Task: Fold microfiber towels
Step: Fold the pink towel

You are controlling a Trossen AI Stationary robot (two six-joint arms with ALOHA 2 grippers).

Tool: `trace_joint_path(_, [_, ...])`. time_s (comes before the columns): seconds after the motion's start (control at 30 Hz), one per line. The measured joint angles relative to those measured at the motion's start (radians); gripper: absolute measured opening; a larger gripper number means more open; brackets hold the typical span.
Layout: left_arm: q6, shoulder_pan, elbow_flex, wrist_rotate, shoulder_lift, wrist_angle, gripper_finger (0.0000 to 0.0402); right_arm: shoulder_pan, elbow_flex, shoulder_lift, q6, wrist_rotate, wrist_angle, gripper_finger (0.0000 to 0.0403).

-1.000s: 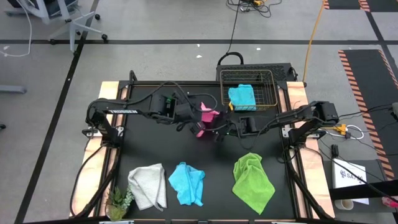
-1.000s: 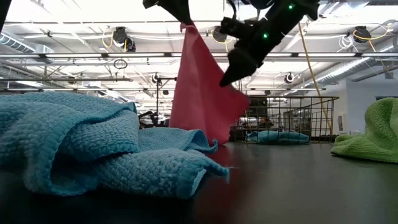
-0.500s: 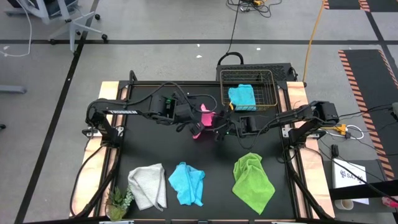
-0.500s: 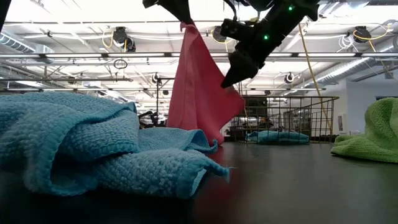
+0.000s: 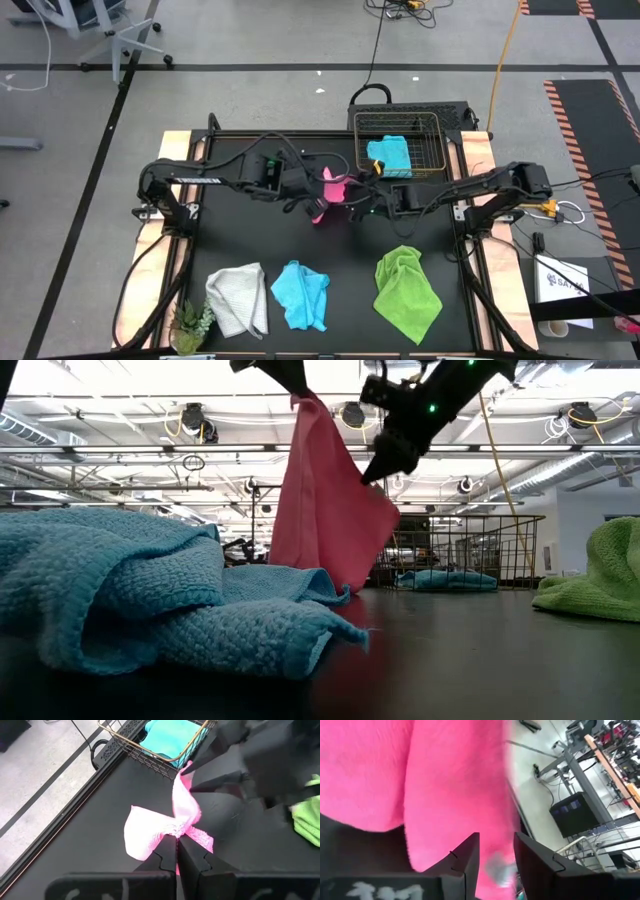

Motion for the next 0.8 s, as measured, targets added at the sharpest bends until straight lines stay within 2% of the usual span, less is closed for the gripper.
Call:
trace_joint_path(0.27, [0.0,0.0,0.0,0.0,0.001,0.0,0.0003,-0.005,0.0,-0.044,0.003,-0.008,0.0,0.0114])
trace_joint_path(0.43, [0.0,0.0,0.0,0.0,0.001,0.0,0.0005,-0.013,0.0,-0.043,0.12,-0.143,0.0,0.0114])
trace_joint_path(0.5, [0.0,0.0,0.0,-0.001,0.001,0.002,0.0003,-0.012,0.0,-0.043,0.137,-0.157,-0.001,0.0113])
trace_joint_path(0.8, [0.0,0.001,0.0,-0.004,0.001,0.002,0.0005,0.085,0.0,-0.047,0.161,-0.183,0.043,0.0079])
